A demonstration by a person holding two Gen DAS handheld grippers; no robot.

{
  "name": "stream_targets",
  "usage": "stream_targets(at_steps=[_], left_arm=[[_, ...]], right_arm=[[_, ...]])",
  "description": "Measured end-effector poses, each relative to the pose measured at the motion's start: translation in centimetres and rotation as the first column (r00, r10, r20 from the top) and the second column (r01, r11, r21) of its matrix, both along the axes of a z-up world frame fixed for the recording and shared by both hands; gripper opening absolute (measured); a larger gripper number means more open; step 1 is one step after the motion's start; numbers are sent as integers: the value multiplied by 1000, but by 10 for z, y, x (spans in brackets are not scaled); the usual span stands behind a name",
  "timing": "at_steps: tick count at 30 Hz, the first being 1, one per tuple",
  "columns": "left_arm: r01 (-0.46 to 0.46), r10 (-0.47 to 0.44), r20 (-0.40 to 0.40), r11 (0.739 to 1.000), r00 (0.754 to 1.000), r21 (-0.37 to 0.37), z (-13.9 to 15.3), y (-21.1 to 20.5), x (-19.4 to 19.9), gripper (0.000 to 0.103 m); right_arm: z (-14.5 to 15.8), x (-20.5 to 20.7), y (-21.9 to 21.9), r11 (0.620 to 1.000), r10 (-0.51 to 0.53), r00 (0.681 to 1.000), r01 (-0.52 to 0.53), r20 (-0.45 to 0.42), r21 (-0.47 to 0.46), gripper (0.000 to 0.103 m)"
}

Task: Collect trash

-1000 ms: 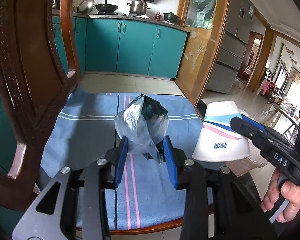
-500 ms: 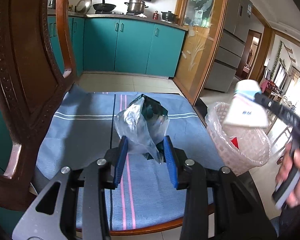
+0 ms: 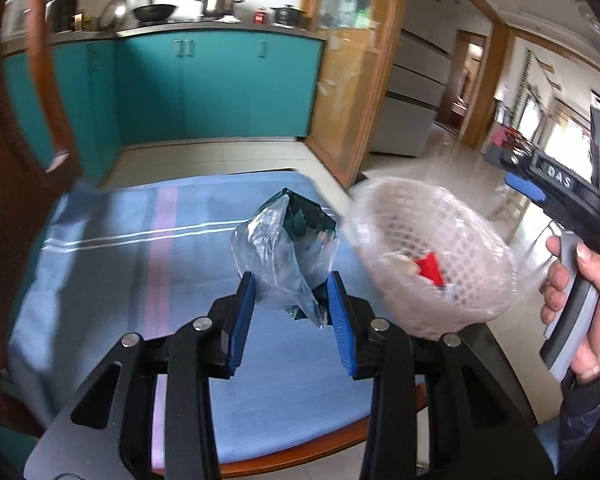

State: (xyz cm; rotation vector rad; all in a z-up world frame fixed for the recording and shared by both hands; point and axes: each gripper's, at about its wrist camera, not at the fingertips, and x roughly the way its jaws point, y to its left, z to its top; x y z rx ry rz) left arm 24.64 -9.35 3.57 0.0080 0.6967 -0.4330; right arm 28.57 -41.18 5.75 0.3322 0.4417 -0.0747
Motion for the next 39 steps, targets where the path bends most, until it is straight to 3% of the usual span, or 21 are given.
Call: stream_targets(at_steps=[8,9,10,11,13,19,24,27,33,39], left_arm=[[165,-166,-25,986,986,-32,17,-117,38,45],[180,-181,-29,983,983,-31,18,-130,43,53],[186,-187,-34,982,982,-28,17,-136,45,70],[179,-179,-27,984,984,-13,15,-142,47,80],[160,-160,-18,987,987,9,12,-143,46,86],[49,-49,-7,999,999,-10,6,-78,30,100],[-109,110,57,994,992,-20,11,11,-1,100],[-195,197,54,980,979,-34,12,58,-17,100],[-281,281,47,960,958,-10,11,101,-37,100],[-302,297,106,952,949,41,12,99,-37,100]], right_arm=[[5,-12,-41,987,-134,990,130,40,98,70],[6,-13,-45,985,-144,989,138,46,108,70],[6,-14,-47,984,-145,988,139,46,113,70],[7,-14,-48,983,-147,988,141,46,116,70],[6,-13,-47,984,-140,989,134,42,118,70],[4,-11,-32,993,-75,997,71,37,94,70],[5,-6,3,999,9,1000,-10,26,42,70],[4,-5,31,998,63,998,-63,19,-8,70],[-3,-8,94,981,158,987,-159,-21,-110,70],[-16,-19,144,959,204,978,-210,-50,-193,74]])
